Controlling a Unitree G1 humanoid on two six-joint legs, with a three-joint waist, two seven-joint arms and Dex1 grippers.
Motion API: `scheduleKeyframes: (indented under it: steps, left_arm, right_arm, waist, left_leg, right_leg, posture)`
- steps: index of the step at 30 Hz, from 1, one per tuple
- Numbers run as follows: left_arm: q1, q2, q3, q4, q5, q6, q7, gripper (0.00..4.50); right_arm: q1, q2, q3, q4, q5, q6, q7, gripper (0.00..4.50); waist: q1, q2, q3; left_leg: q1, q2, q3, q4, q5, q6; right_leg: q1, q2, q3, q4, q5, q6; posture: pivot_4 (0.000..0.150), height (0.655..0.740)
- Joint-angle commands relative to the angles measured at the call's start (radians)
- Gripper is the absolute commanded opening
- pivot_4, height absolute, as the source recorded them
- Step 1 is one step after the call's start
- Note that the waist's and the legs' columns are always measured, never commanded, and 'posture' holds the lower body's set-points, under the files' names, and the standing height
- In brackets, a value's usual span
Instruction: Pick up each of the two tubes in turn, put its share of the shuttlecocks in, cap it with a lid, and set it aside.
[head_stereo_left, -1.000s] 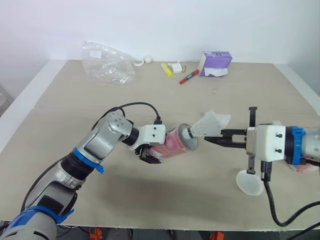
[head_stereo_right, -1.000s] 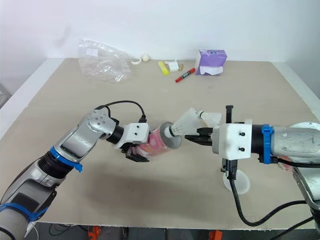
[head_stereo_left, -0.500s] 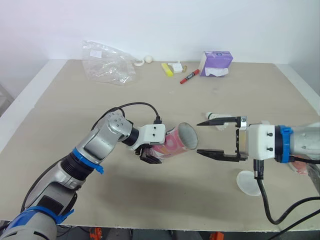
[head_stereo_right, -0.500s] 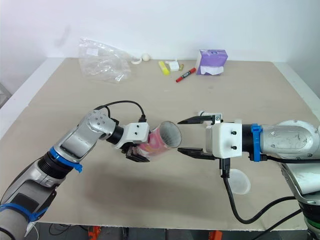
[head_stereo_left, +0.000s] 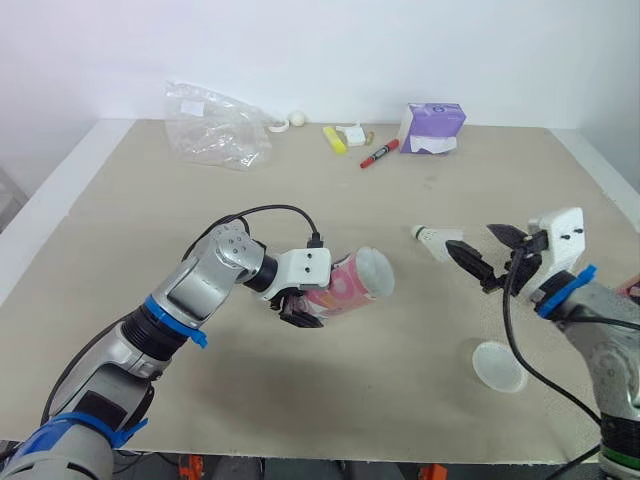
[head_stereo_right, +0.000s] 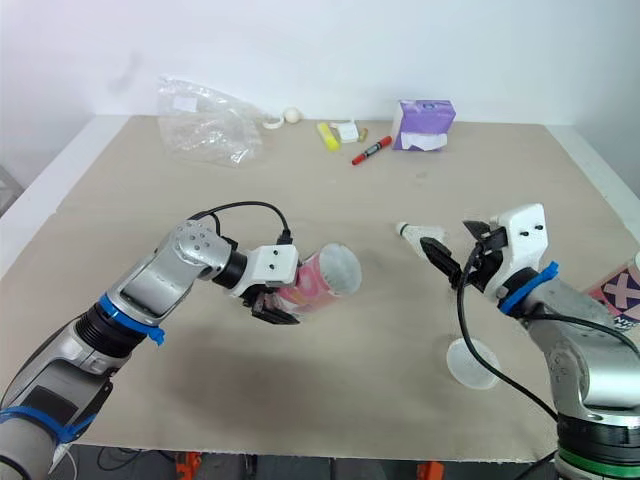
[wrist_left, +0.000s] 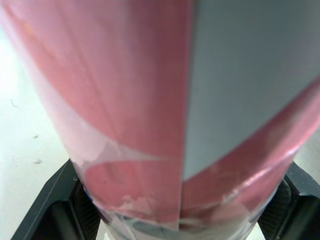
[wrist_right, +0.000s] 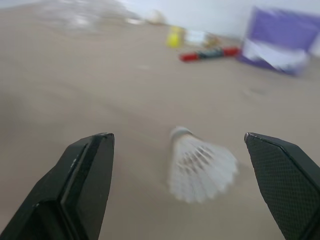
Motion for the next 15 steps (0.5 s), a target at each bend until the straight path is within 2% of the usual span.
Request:
scheduleKeyframes:
  steps: [1,9,15]
  left_arm:
    - [0.007,-0.004,-0.021,-0.008,0.002,0.012,0.005,3.59]
    - [0.010,0.000,-0.021,-0.020,0.000,0.022,0.011,3.59]
    - [0.018,0.010,-0.020,-0.031,-0.001,0.028,0.015,3.59]
  right_arm:
    - [-0.035,0.034,0.013,0.026,-0.011,-0.001,-0.037,4.45]
    - [-0.099,0.131,0.082,0.161,-0.039,-0.022,-0.043,4.45]
    - [-0.172,0.141,0.103,0.268,-0.063,-0.048,-0.019,4.45]
  waist:
    - [0.000,0.000,0.000]
    - [-0.004,0.000,0.000]
    - [-0.007,0.000,0.000]
  left_leg:
    - [0.000,0.000,0.000,0.000,0.000,0.000]
    - [0.000,0.000,0.000,0.000,0.000,0.000]
    - [0.000,0.000,0.000,0.000,0.000,0.000]
  right_leg:
    - [0.000,0.000,0.000,0.000,0.000,0.000]
    - [0.000,0.000,0.000,0.000,0.000,0.000]
    - [0.000,0.000,0.000,0.000,0.000,0.001]
  posture:
    - [0.150,0.7400]
    - [0.150,0.7400]
    - [0.150,0.7400]
